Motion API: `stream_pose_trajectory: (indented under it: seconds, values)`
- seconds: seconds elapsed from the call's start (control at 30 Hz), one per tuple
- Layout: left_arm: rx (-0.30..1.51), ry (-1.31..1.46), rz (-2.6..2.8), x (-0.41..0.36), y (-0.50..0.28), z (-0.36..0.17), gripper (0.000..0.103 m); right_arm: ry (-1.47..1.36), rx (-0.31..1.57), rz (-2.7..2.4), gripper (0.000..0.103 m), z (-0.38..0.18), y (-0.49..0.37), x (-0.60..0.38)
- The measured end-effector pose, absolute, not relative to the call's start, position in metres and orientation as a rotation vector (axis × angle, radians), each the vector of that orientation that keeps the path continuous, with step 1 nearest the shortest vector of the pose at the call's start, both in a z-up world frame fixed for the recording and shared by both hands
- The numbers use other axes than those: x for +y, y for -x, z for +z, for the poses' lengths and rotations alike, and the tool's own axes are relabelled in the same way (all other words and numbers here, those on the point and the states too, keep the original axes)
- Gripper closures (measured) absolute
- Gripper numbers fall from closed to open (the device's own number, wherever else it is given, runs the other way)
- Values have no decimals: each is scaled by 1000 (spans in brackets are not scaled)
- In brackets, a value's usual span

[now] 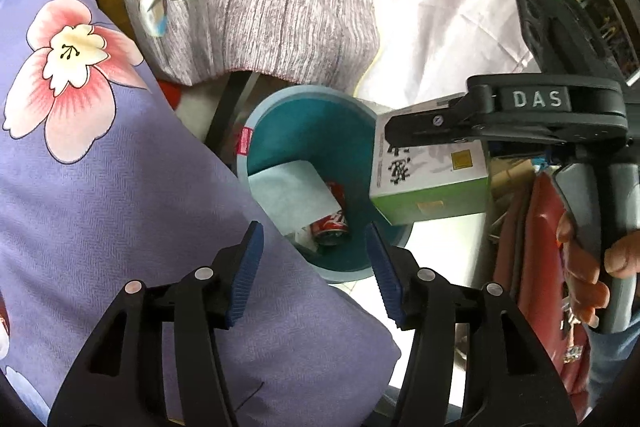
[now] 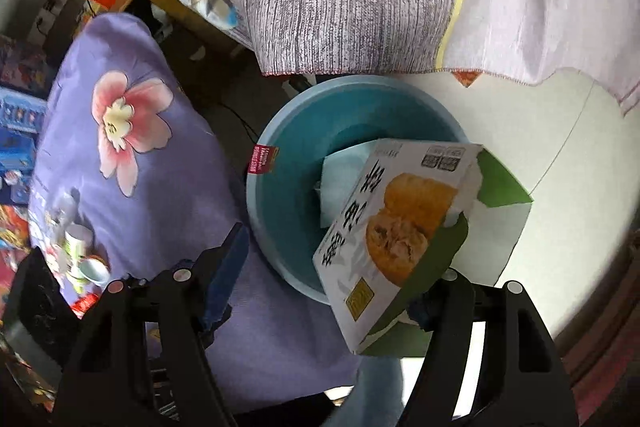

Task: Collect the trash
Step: 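Move both tools back over the trash on the bedspread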

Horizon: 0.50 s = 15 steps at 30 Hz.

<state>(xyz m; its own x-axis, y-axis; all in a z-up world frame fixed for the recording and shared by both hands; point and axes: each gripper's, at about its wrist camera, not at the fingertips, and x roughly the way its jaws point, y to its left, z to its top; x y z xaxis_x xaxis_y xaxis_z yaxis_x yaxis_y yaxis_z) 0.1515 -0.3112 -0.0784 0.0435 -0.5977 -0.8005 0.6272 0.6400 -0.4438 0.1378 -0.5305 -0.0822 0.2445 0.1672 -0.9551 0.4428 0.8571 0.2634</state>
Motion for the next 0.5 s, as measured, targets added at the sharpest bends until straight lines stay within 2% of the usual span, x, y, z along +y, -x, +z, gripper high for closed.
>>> stream_pose_trajectory:
  seconds: [0.07, 0.17, 0.23, 0.27, 0.5]
  values:
    - [1204, -26, -950, -309, -152, -79, 48, -491, 1350, -218, 34, -82, -140, -527]
    - [1205, -8, -961, -303, -156, -82, 47, -556, 1319, -173, 33, -78, -140, -531]
    - [1211, 7, -964, -300, -160, -85, 47, -436, 1354, -273, 33, -81, -142, -530]
    - [1212, 11, -965, -298, -162, -85, 47, -526, 1343, -243, 33, -83, -140, -536]
    - [1215, 14, -966, -292, -164, -87, 46, -498, 1325, -257, 33, -78, -145, -529]
